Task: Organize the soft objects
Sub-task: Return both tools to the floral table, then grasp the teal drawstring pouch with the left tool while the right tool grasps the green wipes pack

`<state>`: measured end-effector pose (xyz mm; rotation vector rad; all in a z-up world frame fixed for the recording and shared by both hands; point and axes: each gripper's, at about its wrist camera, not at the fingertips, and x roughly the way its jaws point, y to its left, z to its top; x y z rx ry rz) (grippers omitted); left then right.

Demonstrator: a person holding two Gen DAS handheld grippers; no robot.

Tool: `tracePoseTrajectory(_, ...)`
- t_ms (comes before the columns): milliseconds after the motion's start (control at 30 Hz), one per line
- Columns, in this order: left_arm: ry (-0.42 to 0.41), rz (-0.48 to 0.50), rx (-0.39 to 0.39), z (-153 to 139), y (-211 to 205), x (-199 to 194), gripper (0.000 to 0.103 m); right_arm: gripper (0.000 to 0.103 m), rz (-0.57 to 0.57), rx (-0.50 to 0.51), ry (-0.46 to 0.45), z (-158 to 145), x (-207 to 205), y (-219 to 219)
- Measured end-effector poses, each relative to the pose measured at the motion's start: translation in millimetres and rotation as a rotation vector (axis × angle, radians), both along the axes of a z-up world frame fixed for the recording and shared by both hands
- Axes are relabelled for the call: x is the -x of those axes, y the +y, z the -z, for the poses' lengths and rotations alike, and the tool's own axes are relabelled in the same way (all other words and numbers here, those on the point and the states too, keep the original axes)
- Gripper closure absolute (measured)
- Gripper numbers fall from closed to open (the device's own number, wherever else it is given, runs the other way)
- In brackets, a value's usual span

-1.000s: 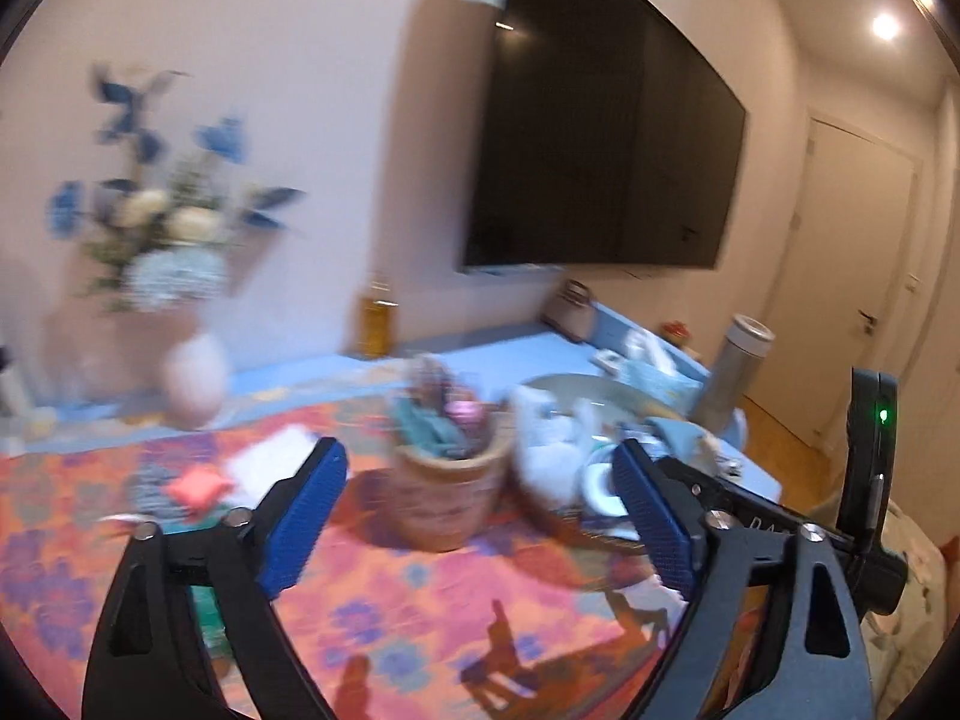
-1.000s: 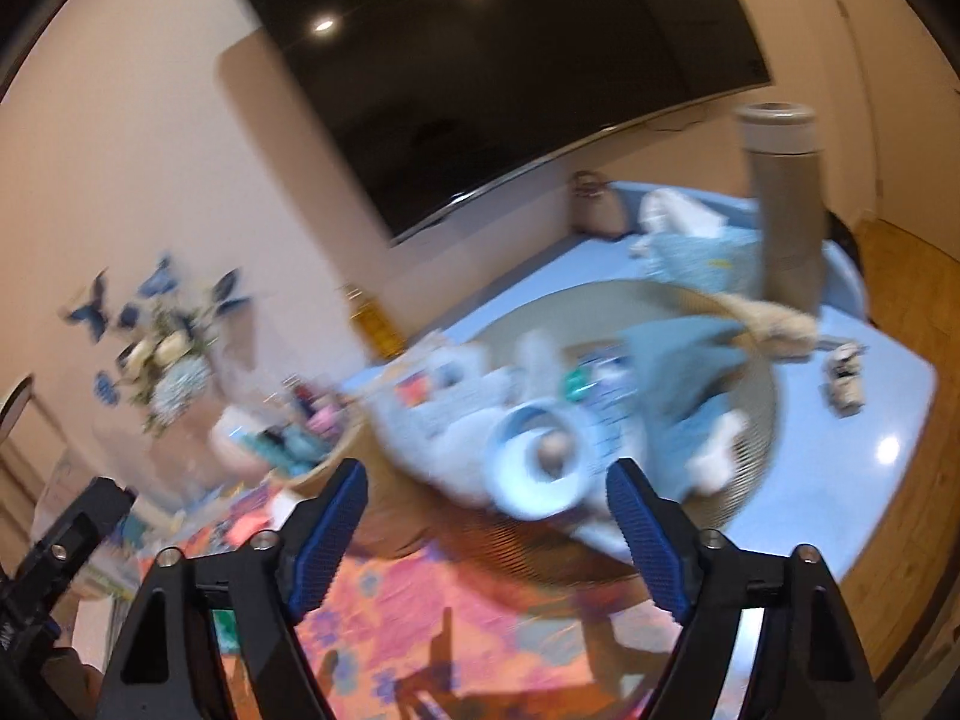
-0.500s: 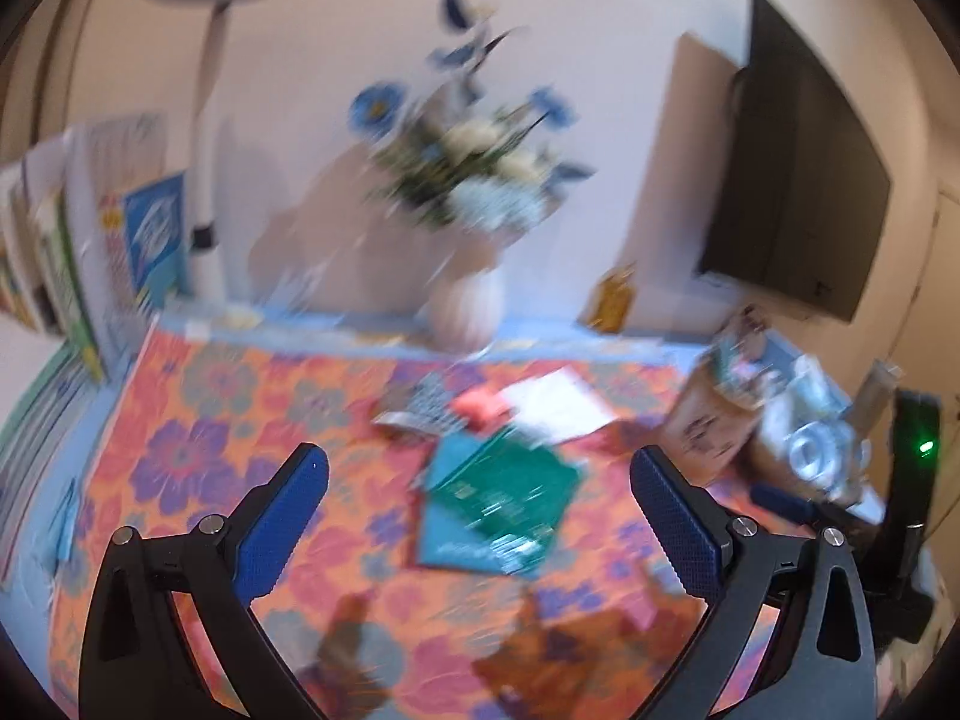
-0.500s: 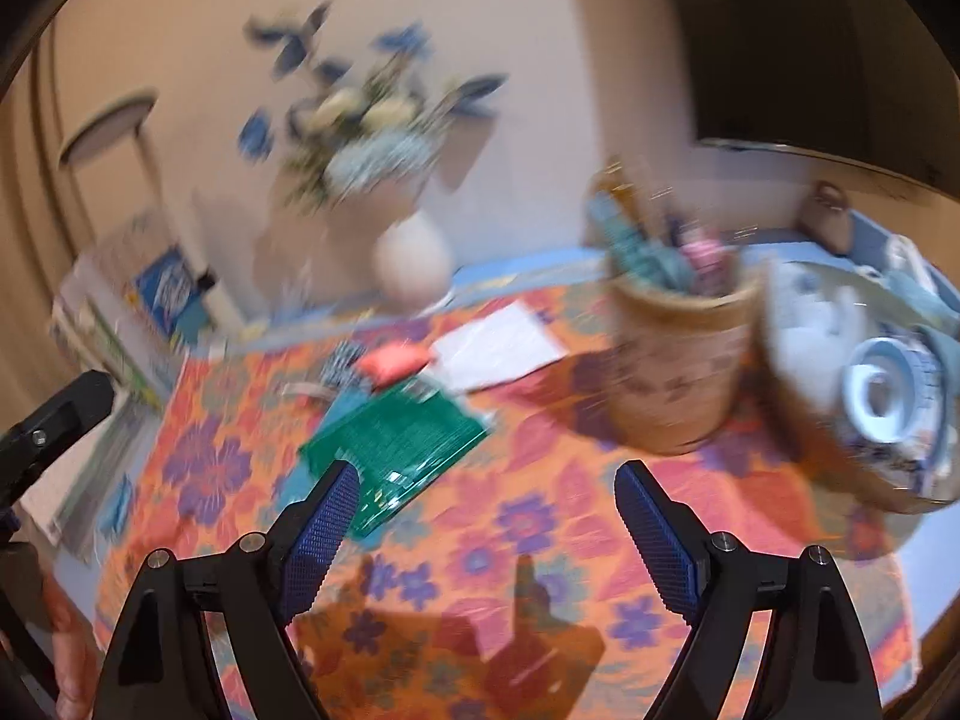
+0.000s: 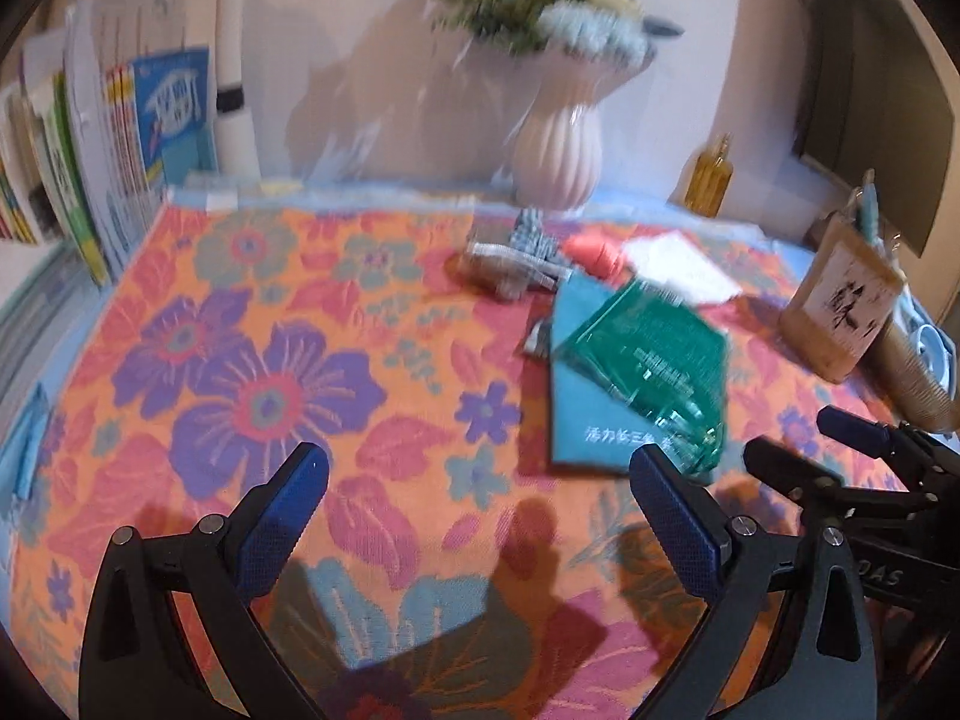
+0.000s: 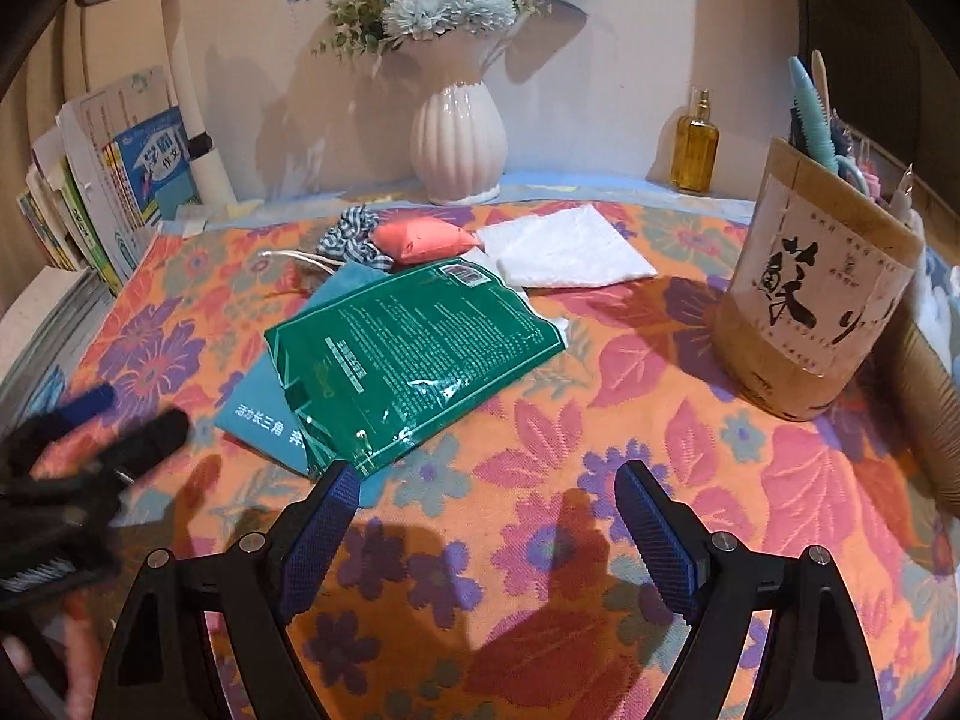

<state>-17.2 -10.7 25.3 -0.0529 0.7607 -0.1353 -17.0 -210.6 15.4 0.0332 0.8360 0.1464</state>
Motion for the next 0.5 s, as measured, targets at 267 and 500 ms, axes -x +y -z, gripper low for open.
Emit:
tracePoseTrajectory(267,-0.004,0.0,-0.021,2,-4,-1,0.002,0.017,0.015,-0.061,0.084,12,-11,-8)
tracePoseTrajectory(500,0.002,0.003,-0.035,3,-6,-3,0.002,0.011,0.012,-0.04,0.108,15,-13,-4)
